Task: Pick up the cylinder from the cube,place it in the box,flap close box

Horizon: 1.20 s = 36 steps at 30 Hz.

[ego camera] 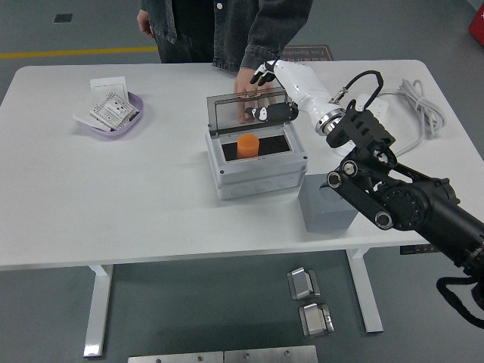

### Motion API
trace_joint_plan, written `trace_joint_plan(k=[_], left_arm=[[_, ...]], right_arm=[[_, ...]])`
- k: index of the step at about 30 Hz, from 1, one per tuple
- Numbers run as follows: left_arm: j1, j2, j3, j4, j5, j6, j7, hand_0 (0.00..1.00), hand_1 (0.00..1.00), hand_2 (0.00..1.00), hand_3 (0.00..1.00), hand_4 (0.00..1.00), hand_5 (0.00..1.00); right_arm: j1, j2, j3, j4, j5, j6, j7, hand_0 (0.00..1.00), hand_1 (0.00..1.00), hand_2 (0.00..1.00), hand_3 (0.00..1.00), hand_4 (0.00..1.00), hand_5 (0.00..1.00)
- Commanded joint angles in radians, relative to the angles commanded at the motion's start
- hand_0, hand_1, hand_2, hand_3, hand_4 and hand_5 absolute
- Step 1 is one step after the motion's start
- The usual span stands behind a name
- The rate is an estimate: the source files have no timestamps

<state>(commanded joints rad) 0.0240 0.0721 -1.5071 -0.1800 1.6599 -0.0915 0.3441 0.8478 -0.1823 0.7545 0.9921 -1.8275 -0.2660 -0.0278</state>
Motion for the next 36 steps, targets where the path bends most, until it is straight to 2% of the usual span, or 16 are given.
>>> trace_joint_plan(k=[8,15,36], left_arm=[[-0.005,0.009,-0.003,0.0,0.006,0.0,0.003,0.684,0.725,0.636,0.718,0.699,0.417],[-0.008,0.012,-0.01,0.0,0.016,-0.002,0.007,0.684,0.723,0.636,0.709,0.696,0.416],[-0.013,0.016,-0.011,0.0,0.031,-0.006,0.006,0.682,0.722,0.631,0.704,0.689,0.416]], right_arm=[[0.118,0.063,-0.037,-0.149,0.017,0.021,-0.004,0.721,0.619,0.622,0.611,0.899,0.264],[0.152,0.111,-0.078,-0.267,0.028,0.028,-0.001,0.729,0.62,0.628,0.616,0.899,0.271],[0.148,0.129,-0.11,-0.316,0.05,0.02,0.014,0.739,0.621,0.633,0.619,0.885,0.282]])
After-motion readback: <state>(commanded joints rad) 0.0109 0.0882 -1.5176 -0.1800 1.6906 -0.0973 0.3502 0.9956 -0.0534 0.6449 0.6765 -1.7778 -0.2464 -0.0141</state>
